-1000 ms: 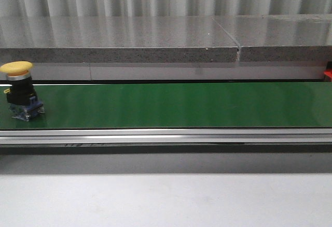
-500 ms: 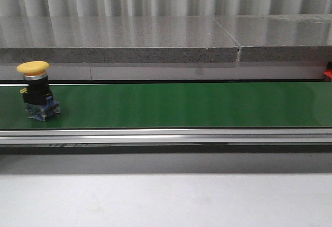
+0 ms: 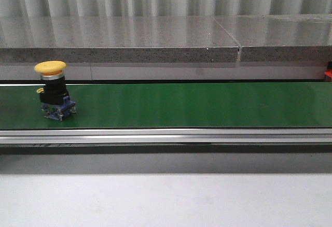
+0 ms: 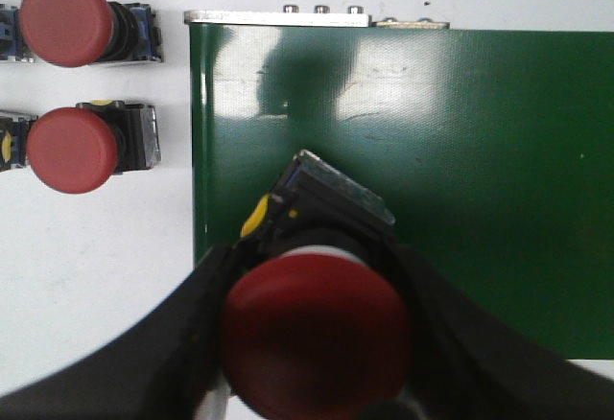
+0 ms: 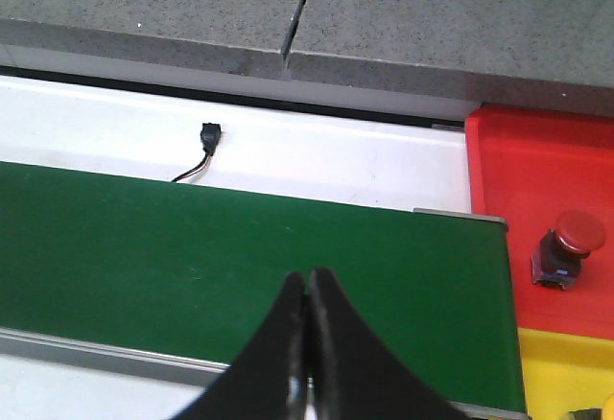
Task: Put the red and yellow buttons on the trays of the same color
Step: 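Carry the red button onto the conveyor and open the left gripper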
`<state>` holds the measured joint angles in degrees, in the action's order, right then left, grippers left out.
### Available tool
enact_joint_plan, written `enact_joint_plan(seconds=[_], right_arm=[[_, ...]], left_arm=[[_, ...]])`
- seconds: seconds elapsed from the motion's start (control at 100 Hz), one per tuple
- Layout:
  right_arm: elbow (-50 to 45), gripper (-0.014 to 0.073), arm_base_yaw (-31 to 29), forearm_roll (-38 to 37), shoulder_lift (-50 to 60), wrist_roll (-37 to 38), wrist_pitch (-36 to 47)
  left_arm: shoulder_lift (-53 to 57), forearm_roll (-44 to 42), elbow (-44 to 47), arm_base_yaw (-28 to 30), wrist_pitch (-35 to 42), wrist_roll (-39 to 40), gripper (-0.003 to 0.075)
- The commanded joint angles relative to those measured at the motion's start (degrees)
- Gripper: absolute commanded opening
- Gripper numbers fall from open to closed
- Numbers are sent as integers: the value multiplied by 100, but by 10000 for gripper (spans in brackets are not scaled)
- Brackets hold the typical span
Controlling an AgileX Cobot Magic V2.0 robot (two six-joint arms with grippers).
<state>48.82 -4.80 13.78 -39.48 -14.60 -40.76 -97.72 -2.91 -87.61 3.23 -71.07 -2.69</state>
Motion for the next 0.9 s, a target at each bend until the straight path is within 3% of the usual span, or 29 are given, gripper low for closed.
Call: enact_joint_plan(seconds=[0.0,0.68,0.77,0.89], right_arm=[[142,-70,-4,45,22,-35,390],[142,-70,-4,45,22,-35,390],[142,-70,-4,45,22,-35,390],[142,-70,-4,45,22,-35,390]], left_arm=[[166,-13,-174,-38,120,6,-20],[86,-13,450,-38,323,6,-17],[86,-13,450,-38,323,6,22],[86,-13,450,-38,323,6,130]])
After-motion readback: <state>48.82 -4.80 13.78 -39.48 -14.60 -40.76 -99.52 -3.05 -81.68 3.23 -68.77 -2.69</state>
